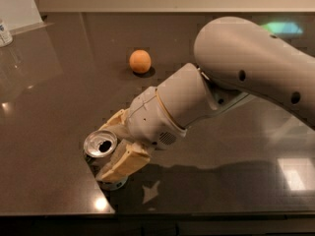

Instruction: Move 7up can near orange

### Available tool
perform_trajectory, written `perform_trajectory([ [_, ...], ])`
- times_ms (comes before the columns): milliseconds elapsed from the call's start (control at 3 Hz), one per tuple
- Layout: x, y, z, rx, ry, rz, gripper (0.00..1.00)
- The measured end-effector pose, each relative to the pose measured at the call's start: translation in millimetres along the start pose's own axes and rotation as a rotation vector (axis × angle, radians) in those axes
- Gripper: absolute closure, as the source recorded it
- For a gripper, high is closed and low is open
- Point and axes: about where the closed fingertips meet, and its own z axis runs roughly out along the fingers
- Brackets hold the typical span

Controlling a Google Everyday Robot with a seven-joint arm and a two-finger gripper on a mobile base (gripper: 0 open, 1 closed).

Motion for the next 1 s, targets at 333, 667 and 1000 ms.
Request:
perform_trajectory([
  [333, -3, -12, -14, 0.085, 0.011, 0.021, 0.82],
  [667, -3, -42, -35, 0.204, 0.024, 0.041, 1.0],
  [1000, 8, -79, -61, 0.328, 0.045, 0.08, 1.0],
])
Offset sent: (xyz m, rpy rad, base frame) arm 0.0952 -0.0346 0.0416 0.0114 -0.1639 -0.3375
